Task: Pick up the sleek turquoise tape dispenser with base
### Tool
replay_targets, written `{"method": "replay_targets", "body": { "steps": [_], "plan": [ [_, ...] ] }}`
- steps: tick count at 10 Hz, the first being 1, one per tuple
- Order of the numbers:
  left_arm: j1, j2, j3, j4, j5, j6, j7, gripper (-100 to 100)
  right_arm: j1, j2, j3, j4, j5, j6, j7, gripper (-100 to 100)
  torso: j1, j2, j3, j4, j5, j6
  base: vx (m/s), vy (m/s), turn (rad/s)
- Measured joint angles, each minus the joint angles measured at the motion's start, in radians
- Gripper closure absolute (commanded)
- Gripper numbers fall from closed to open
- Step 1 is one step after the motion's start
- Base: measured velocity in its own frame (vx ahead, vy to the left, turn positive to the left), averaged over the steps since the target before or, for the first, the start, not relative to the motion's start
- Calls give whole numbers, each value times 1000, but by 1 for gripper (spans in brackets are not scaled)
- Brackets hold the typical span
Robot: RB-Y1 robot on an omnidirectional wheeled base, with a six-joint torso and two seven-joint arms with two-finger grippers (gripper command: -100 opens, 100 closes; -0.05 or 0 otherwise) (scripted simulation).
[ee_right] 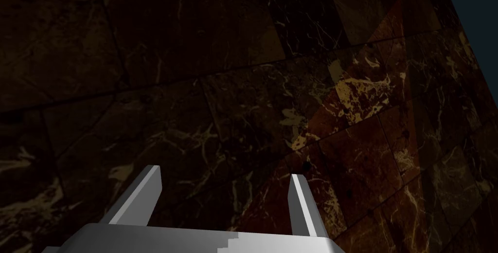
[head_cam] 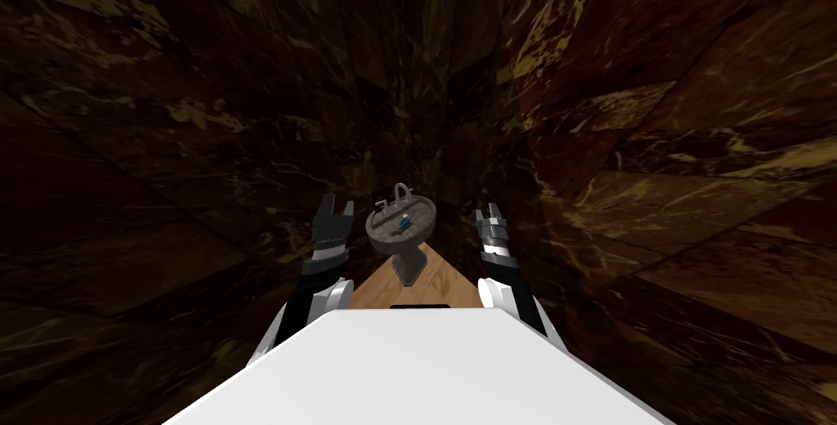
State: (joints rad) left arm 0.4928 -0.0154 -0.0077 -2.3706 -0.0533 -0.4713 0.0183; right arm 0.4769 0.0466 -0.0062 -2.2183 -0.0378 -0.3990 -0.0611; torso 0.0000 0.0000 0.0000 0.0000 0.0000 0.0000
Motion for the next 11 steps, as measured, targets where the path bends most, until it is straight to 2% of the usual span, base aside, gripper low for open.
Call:
{"method": "replay_targets", "body": {
  "steps": [2,4,8,11],
  "plan": [
    [-11,38,-5,12,5,26,14,-100,0,0,0,0,0,0,0,0,-3,2,1,0,-1,0,-50,-57,-75],
    [-34,74,-18,32,7,75,30,-100,0,0,0,0,0,0,0,0,-5,4,2,1,-1,0,-84,-82,-77],
    [-100,171,-24,124,24,189,91,-100,0,0,0,0,0,0,0,0,-6,4,2,1,-1,0,-57,-87,-91],
    [-121,205,-31,160,28,252,119,-100,0,0,0,0,0,0,0,0,-3,2,1,0,-1,0,-25,-50,-73]
  ]
}}
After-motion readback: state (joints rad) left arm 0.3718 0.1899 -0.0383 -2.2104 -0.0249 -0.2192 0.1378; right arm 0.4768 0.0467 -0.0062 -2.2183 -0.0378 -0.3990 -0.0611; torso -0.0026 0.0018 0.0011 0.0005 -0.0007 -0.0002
